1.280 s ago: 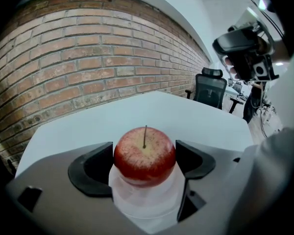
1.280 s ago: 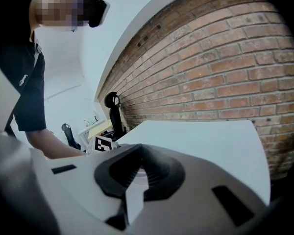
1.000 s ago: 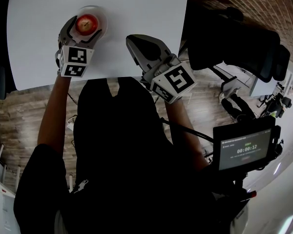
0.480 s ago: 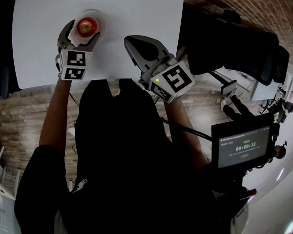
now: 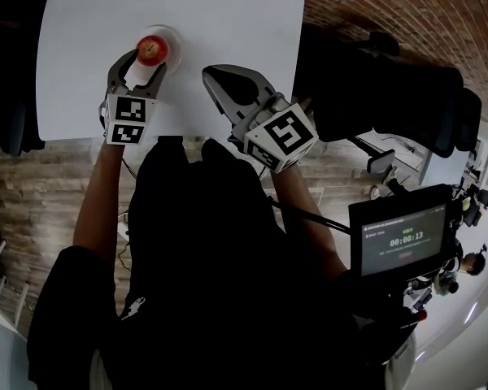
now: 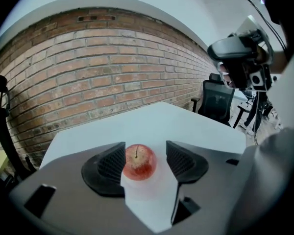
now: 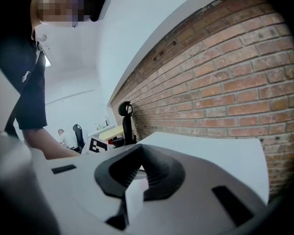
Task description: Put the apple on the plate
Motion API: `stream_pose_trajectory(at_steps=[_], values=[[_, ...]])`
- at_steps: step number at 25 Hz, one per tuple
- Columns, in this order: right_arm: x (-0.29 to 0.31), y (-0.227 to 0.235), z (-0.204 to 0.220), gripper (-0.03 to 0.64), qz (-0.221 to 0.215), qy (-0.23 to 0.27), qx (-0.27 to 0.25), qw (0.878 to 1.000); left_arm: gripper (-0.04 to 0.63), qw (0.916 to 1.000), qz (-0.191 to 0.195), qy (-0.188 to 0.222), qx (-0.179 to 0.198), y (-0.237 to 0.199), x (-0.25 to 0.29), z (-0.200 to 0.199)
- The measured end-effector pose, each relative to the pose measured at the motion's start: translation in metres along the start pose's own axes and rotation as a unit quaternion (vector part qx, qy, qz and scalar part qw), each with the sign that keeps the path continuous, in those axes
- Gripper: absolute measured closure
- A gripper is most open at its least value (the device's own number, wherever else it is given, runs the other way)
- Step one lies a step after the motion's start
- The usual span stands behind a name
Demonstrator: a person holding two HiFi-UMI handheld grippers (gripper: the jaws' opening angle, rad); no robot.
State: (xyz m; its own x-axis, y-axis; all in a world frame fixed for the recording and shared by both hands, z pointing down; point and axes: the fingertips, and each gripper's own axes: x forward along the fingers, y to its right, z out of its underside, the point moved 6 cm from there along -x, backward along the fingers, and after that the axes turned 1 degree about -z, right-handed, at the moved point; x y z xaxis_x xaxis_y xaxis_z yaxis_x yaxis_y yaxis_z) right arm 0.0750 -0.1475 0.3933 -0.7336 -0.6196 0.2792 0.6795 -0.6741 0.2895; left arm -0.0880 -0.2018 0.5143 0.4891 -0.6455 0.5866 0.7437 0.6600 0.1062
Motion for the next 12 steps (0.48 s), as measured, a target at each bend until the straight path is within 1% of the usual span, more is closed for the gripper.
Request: stream_pose_trajectory(at_steps=[2,4,7,12], values=[[-0.004,-0.005,-0.004,0.614,-0.007,0.006,-0.004,1.000,0.342,1.0000,-0.006,0.002,-0.007,0.003,-0.012,-0.003],[-0.008,-0.010,-0.006,0.614,-0.014,0.009,-0.007,1.000,0.384,0.9998,-0.014,0.005,-0.011,0.007,-0.024,-0.005],[-0.012,-0.016,-0.007,0.614,-0.025,0.012,-0.012,1.000,0.428,0.9993,-0.028,0.014,-0.019,0.011,-0.040,-0.010],[-0.016,-0.021,-0.016,0.614,-0.036,0.027,-0.031,0.999,0.488,0.9967,-0.049,0.038,-0.052,0.014,-0.065,-0.024]])
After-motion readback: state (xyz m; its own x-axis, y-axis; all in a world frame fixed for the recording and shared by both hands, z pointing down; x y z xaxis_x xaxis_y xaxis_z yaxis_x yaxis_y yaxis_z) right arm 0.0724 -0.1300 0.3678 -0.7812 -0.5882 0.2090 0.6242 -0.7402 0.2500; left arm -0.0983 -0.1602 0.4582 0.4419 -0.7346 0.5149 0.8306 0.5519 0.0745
